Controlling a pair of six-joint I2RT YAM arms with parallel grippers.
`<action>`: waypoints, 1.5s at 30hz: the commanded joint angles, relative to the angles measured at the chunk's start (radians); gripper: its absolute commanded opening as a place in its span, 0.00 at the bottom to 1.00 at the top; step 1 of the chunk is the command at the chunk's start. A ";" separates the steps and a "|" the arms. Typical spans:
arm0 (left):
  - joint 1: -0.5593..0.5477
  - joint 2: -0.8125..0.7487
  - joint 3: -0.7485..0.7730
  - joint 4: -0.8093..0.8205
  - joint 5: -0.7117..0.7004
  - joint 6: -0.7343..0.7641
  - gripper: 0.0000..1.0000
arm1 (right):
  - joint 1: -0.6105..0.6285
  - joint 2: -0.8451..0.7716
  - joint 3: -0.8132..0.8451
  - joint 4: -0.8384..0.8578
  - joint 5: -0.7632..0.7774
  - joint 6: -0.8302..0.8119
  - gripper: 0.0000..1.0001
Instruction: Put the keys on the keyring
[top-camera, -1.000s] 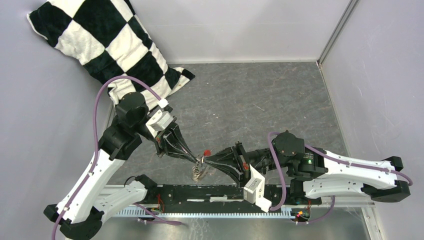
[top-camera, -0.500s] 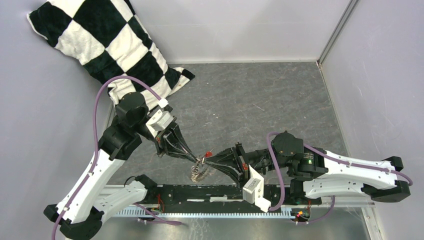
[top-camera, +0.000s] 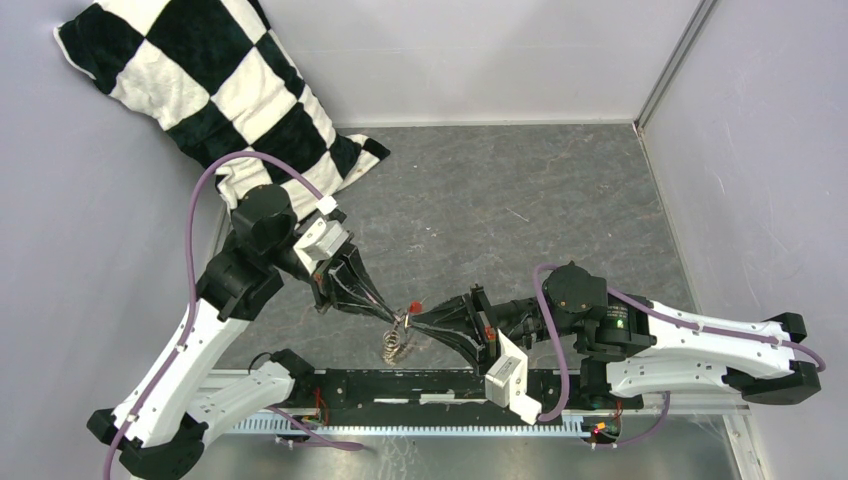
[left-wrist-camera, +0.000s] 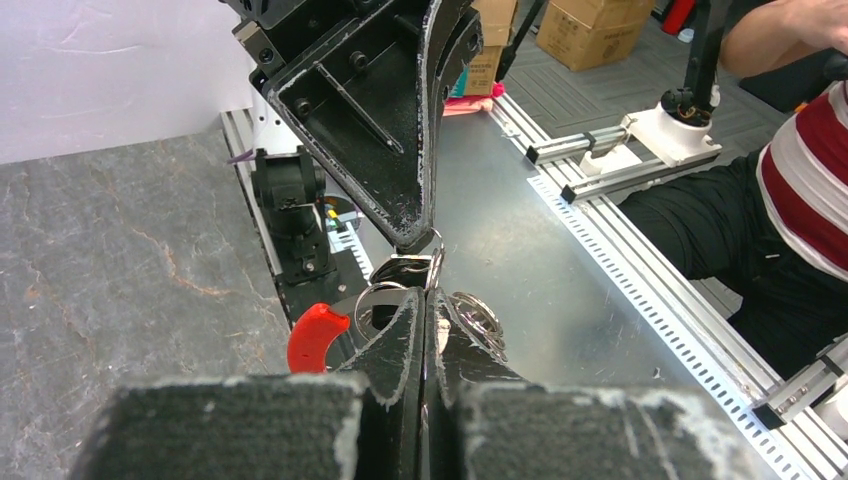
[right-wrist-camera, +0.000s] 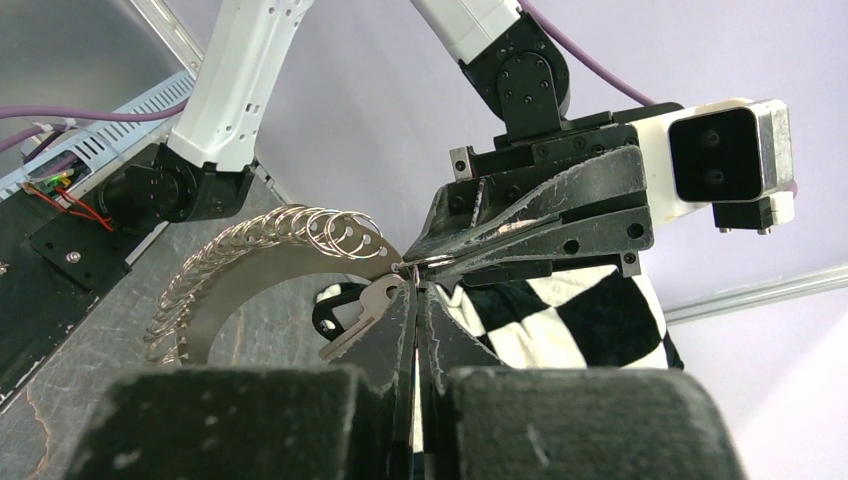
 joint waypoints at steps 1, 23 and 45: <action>-0.001 -0.007 0.000 -0.025 -0.039 -0.027 0.02 | 0.001 -0.001 0.050 0.026 0.002 0.003 0.01; -0.001 -0.014 0.013 -0.112 -0.061 0.059 0.02 | 0.002 0.009 0.060 0.002 0.028 0.018 0.01; -0.004 -0.023 0.080 -0.365 -0.078 0.387 0.02 | 0.002 0.101 0.160 -0.056 0.004 0.064 0.01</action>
